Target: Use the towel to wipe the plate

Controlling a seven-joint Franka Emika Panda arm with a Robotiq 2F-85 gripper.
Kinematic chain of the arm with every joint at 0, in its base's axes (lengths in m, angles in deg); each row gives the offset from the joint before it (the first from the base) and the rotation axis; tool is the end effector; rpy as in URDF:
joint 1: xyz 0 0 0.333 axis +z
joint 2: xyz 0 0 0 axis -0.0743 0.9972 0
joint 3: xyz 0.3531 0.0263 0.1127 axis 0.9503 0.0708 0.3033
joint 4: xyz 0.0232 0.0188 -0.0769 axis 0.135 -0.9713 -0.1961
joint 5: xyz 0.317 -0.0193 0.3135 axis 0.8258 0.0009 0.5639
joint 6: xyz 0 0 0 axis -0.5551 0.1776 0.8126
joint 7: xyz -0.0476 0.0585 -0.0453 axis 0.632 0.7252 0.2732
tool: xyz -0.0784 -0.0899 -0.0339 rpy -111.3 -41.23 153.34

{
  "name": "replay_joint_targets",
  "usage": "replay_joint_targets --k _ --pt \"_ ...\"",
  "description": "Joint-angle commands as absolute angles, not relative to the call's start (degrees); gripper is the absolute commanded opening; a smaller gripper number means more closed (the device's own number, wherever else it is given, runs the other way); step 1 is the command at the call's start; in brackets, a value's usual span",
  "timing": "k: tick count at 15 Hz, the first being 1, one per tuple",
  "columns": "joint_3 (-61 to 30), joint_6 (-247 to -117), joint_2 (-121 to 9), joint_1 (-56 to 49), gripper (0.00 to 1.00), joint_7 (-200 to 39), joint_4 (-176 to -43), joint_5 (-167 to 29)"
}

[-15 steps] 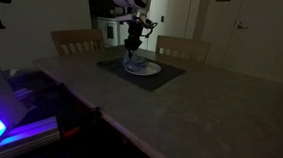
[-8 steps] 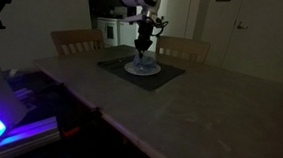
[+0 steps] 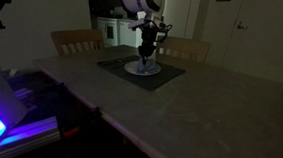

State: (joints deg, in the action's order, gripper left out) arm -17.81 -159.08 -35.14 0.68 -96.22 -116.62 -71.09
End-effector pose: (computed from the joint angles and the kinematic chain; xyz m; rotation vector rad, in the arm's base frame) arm 0.6789 -0.0152 0.1694 2.8341 -0.4558 -0.5910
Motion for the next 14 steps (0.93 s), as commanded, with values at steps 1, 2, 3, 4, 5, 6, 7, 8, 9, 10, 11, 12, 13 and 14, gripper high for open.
replay_joint_targets --k 1,2,3,4,5,6,7,8,9,10,11,12,13,14 --pt "-17.52 -153.78 -38.15 1.48 0.02 -96.32 -120.02 -72.57" --pt "-16.97 -151.46 -38.70 1.45 0.02 -95.10 -120.37 -72.52" --pt "-16.20 -150.47 -39.34 1.31 0.02 -94.09 -120.99 -71.95" --pt "-15.53 -149.48 -39.53 1.30 0.02 -93.60 -121.21 -71.39" --pt "-14.66 -149.63 -39.92 1.15 0.02 -92.75 -121.74 -70.71" --pt "-13.87 -150.32 -40.31 0.98 0.02 -92.04 -122.30 -69.94" --pt "-13.00 -151.83 -40.36 0.87 0.02 -91.44 -122.77 -68.77" --pt "-12.38 -153.03 -40.28 0.95 0.02 -91.16 -122.89 -67.90" --pt "-11.74 -154.42 -40.30 0.86 0.02 -90.60 -123.02 -66.78" --pt "-11.25 -155.83 -40.16 1.11 0.02 -90.87 -122.66 -65.89" --pt "-10.91 -157.42 -40.25 1.22 0.02 -91.10 -122.68 -65.03" --pt "-10.77 -159.40 -39.88 1.47 0.02 -91.68 -122.35 -64.59" --pt "-10.76 -160.93 -39.66 1.56 0.02 -91.80 -122.14 -64.45" --pt "-10.87 -162.65 -39.38 1.52 0.02 -91.96 -121.98 -64.32"
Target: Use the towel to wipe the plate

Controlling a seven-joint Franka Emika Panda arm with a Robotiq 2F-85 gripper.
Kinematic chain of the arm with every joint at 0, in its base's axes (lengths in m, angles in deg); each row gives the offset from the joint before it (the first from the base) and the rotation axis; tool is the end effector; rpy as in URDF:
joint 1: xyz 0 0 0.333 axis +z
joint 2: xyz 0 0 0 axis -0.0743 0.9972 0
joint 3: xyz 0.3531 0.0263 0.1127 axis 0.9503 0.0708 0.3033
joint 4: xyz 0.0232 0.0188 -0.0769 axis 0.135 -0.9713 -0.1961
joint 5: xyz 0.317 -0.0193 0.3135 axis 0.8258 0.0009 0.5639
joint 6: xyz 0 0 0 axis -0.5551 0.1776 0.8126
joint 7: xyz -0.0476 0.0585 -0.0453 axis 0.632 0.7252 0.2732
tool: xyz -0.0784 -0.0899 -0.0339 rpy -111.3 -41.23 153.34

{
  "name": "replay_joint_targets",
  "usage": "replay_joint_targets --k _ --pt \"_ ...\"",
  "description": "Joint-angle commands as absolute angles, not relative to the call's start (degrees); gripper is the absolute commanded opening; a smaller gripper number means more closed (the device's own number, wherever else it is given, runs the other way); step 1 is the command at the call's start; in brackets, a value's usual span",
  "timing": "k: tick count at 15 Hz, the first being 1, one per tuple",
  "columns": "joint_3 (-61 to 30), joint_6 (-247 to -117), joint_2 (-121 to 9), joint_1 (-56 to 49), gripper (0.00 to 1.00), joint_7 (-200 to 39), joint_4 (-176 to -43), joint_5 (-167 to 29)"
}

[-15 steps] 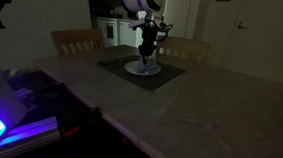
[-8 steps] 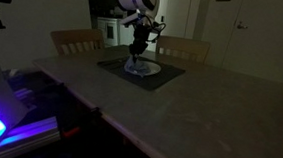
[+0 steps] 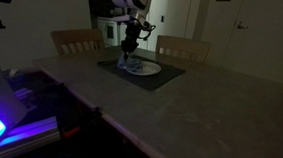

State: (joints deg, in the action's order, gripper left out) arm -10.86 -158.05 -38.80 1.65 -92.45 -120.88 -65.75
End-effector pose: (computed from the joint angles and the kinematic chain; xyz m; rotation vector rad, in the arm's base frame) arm 0.6501 0.0788 0.1803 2.9681 -0.2623 -0.6963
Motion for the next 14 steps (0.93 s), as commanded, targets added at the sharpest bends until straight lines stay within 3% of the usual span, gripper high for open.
replay_joint_targets --k 1,6,14 --pt "-11.27 -164.44 -38.96 1.43 0.02 -92.30 -121.76 -64.44" --pt "-14.16 -170.08 -37.57 0.44 0.02 -93.55 -120.92 -65.64" --pt "-18.74 -168.78 -38.73 0.63 0.02 -98.74 -123.93 -67.71"
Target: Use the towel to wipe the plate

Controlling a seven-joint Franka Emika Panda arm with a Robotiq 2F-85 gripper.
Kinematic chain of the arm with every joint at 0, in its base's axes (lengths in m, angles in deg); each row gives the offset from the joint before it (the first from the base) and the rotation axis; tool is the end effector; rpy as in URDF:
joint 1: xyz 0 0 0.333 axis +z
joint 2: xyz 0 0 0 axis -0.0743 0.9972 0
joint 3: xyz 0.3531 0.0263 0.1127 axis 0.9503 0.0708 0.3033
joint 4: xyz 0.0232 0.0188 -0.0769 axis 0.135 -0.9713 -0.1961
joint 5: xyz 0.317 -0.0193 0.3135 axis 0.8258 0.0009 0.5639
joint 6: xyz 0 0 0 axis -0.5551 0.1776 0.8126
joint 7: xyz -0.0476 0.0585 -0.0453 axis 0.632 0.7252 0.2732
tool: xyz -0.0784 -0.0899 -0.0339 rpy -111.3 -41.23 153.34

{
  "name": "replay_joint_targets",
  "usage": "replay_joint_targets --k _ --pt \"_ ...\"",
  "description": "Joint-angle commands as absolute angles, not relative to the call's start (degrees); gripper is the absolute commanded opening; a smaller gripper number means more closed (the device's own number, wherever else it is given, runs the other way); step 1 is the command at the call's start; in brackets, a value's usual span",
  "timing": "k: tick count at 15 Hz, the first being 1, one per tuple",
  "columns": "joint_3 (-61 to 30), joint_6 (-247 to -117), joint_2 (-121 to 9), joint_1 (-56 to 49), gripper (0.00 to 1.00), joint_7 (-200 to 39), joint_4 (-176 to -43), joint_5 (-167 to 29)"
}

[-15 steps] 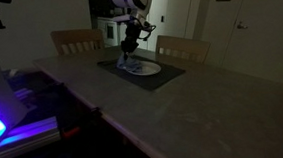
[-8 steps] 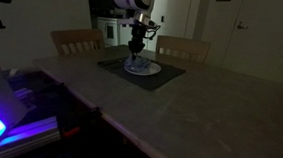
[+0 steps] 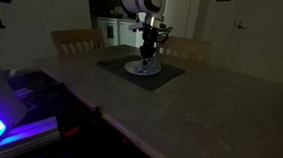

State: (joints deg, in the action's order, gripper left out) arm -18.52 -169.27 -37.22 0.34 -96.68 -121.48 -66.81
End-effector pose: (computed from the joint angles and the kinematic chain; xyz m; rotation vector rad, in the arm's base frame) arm 0.6753 -0.0219 0.1672 2.9270 -0.5682 -0.4315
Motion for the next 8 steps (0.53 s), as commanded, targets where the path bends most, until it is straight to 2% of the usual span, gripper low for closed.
replay_joint_targets --k 1,8 --pt "-18.27 -167.51 -39.05 0.66 0.02 -98.72 -124.23 -67.27" --pt "-12.05 -164.64 -39.00 0.80 0.02 -94.08 -123.27 -62.83"
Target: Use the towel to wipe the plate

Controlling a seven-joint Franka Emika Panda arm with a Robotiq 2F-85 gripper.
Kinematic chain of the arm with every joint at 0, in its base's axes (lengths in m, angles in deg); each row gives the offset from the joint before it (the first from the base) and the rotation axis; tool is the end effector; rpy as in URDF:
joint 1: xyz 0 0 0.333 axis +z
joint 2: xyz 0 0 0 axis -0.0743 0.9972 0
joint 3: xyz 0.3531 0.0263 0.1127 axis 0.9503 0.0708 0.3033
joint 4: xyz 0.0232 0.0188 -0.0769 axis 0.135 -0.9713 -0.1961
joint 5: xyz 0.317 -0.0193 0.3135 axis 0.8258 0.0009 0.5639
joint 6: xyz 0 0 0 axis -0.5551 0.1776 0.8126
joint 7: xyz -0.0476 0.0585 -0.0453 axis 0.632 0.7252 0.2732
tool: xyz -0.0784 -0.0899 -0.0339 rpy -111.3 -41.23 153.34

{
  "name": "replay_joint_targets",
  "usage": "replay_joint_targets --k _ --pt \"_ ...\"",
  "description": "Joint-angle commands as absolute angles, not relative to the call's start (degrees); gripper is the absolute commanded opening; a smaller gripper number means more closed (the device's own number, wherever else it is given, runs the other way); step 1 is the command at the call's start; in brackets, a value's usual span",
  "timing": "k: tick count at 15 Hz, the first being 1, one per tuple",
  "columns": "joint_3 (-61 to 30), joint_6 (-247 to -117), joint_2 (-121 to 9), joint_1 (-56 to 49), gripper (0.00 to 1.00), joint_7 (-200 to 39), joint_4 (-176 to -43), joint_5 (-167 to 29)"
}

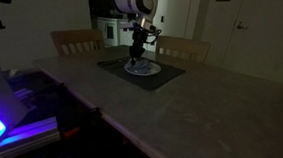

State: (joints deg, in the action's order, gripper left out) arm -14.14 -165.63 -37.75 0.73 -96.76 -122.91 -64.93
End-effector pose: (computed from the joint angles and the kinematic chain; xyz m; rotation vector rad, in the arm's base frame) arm 0.6558 0.0331 0.1589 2.9582 -0.4943 -0.5721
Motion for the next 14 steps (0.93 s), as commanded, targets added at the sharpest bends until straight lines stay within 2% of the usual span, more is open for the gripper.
replay_joint_targets --k 1,7,14 --pt "-11.50 -164.36 -38.55 1.08 0.02 -93.65 -122.45 -62.86" --pt "-10.82 -163.13 -35.62 1.10 0.02 -89.62 -115.93 -64.12" --pt "-15.31 -163.99 -34.33 0.63 0.02 -90.91 -113.32 -68.67"
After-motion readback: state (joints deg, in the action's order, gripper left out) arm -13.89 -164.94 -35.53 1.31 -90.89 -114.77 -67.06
